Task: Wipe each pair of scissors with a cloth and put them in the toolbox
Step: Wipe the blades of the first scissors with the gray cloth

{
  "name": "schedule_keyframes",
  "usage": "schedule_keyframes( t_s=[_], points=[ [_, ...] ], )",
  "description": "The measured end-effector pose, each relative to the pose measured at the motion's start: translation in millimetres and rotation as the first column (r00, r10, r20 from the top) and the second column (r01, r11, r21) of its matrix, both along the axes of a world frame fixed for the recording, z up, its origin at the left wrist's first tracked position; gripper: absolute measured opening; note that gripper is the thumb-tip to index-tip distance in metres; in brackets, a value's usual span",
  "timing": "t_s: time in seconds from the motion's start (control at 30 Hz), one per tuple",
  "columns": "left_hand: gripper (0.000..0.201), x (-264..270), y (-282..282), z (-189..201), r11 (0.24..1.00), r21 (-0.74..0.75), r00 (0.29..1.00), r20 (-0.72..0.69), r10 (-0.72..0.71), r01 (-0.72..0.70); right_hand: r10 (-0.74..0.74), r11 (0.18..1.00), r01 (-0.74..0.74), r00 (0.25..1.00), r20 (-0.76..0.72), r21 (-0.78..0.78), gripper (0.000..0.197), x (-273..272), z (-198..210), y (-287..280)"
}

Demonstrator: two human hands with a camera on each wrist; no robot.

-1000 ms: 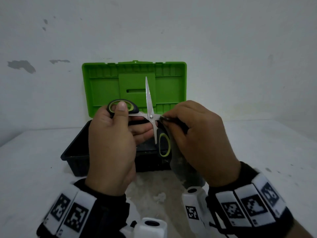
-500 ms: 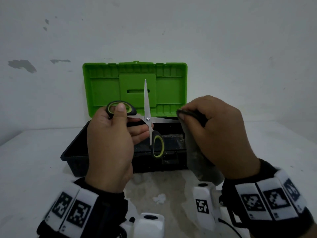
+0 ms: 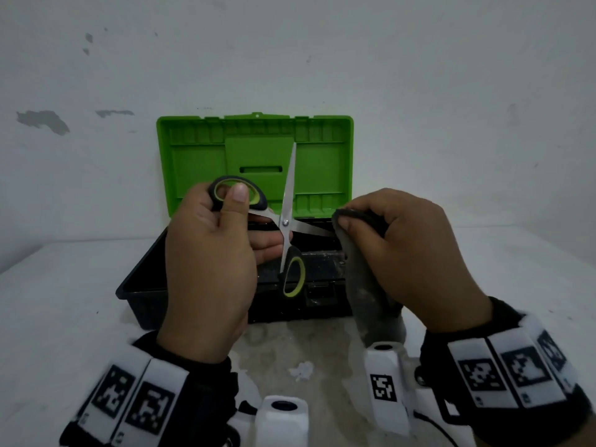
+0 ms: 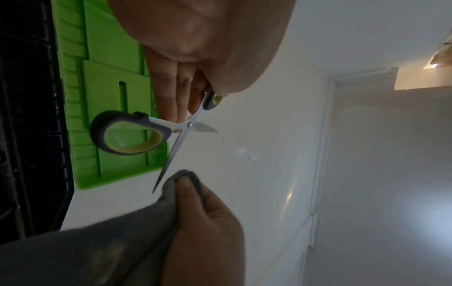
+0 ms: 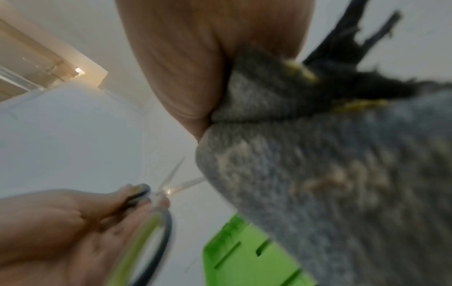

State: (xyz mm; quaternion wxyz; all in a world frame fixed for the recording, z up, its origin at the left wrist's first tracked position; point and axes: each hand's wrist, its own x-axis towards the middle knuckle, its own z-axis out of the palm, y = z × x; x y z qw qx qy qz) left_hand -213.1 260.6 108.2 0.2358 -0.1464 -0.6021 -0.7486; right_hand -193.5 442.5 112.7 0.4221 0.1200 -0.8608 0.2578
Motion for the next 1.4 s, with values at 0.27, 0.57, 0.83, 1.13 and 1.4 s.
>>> schedule_keyframes(
  t_s=[0.27, 0.57, 0.83, 1.13, 1.4],
  points=[
    [0.019, 2.3, 3.1, -1.9, 0.998, -0.058, 0.999, -0.005, -0.035, 0.035, 0.024, 1.0, -0.023, 0.999, 0.035, -0.017, 0.008, -4.1, -4.1, -9.1],
    [0.029, -10.8, -22.7, 4.8, 0.968, -0.251, 0.995, 0.098, -0.001, 0.026, 0.306, 0.84, -0.14, 0.92, 0.245, -0.524, 0.011, -1.1, 3.4, 28.9],
    [0.031, -4.8, -16.2, 3.2, 0.908, -0.418, 0.998, 0.062, 0.024, 0.004, 0.44, 0.858, -0.38, 0.891, 0.114, -0.347, 0.017, 16.1, 12.5, -15.1],
    [0.029, -3.8, -13.1, 1.1, 0.861, -0.505, 0.998, -0.045, 0.053, -0.069, 0.2, 0.98, -0.201, 0.978, 0.05, 0.001, 0.012, 6.1, -6.5, -33.2],
    [0.027, -5.8, -11.5, 0.7, 0.923, -0.385, 1.0, 0.025, -0.017, 0.025, 0.238, 0.971, -0.238, 0.97, 0.056, -0.002, 0.007, 12.3, -4.8, -39.4]
  ],
)
